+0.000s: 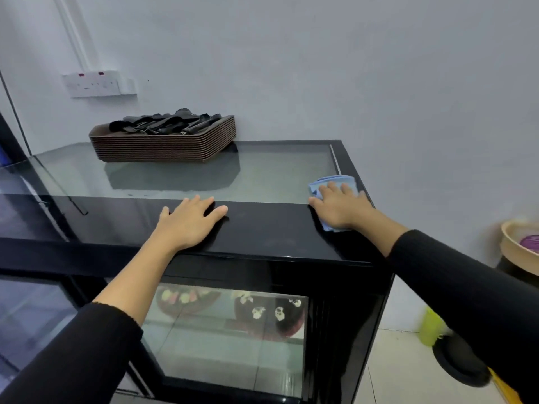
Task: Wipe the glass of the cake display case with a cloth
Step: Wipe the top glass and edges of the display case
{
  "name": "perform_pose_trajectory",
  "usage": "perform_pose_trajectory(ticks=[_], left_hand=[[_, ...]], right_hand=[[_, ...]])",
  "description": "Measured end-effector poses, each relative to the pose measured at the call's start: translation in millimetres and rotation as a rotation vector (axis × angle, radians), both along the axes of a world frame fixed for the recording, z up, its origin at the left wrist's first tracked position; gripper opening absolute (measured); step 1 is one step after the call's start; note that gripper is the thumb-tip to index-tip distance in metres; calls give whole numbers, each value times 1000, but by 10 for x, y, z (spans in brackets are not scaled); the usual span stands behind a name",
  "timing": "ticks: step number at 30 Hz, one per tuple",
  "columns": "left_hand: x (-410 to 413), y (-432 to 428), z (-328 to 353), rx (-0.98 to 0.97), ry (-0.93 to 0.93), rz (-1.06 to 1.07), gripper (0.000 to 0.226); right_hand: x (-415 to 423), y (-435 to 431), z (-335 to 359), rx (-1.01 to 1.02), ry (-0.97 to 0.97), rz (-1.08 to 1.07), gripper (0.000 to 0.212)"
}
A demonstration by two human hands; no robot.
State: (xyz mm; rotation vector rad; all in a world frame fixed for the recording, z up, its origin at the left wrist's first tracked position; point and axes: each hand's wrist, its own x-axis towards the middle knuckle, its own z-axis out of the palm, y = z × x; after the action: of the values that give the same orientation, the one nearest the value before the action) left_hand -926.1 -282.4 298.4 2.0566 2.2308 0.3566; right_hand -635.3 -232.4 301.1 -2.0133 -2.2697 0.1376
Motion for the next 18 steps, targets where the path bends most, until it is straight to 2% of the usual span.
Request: perform_pose_trajectory(ticks=[2,4,7,10,12,14,16,18], left_hand=[[-34,26,-9,-8,-5,-14,67],[-67,20,-24,-1,-15,-52,67],[-188,-84,33,31,-127,-179,56],[-597,-166,121,62,-347,-273,39],[-1010,-123,175,80,-347,-297,37],[-1417,-10,221,88,-317,-286,43],[-1717,180,246,73,-279,-270,51],[-1884,359,220,26,-215,-275,55]], right_hand=[[-441,-250,4,-3,10,92,59],[-823,-666,-25,14,20,272,58],[-848,-1086,-26,35,31,373,58],[-440,-923,8,-34,41,151,56],[-371,-686,37,-32,40,-84,54],[-644,-410,11,-21,-19,-238,59],[-1152,-203,5,-31,-48,-238,62],[-1759,-224,23,-34,-60,-118,60]])
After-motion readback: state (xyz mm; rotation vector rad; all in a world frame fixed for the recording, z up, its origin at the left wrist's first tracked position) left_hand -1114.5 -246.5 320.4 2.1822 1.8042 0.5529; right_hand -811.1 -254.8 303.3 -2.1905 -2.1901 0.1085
